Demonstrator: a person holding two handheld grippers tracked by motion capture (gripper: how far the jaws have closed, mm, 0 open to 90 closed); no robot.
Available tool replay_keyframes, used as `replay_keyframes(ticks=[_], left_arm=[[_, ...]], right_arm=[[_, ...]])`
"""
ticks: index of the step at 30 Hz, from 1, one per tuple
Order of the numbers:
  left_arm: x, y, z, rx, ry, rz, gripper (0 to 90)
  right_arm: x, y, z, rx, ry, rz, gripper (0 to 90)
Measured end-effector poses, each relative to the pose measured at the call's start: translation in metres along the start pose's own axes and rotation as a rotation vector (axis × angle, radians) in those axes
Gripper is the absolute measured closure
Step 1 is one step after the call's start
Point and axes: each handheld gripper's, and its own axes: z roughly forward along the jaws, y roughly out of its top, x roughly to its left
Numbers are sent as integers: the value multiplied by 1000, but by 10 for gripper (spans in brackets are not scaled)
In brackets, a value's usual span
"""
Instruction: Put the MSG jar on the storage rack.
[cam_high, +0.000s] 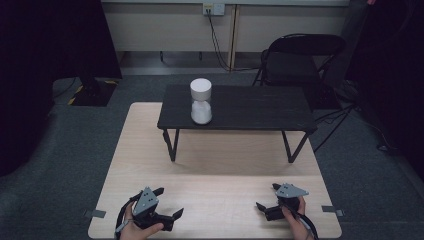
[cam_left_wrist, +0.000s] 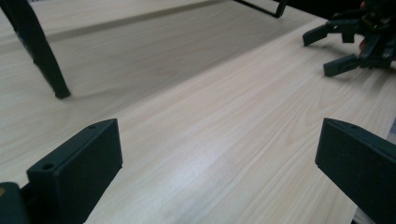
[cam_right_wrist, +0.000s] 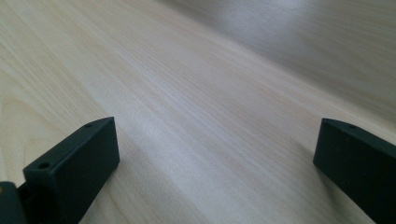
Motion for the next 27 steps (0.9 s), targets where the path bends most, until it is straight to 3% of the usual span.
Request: replay_keyframes(ticks=[10, 16, 27], left_arm=[[-2, -21, -3, -21, 34, -14, 0], [-4, -26, -4, -24, 45, -28, 0], [-7, -29, -1, -28, 21, -31, 0]], right_arm=[[2, 0, 0, 1, -6, 4, 0], [3, 0, -1, 0, -9, 5, 0], [4, -1, -1, -1, -14, 7, 0]])
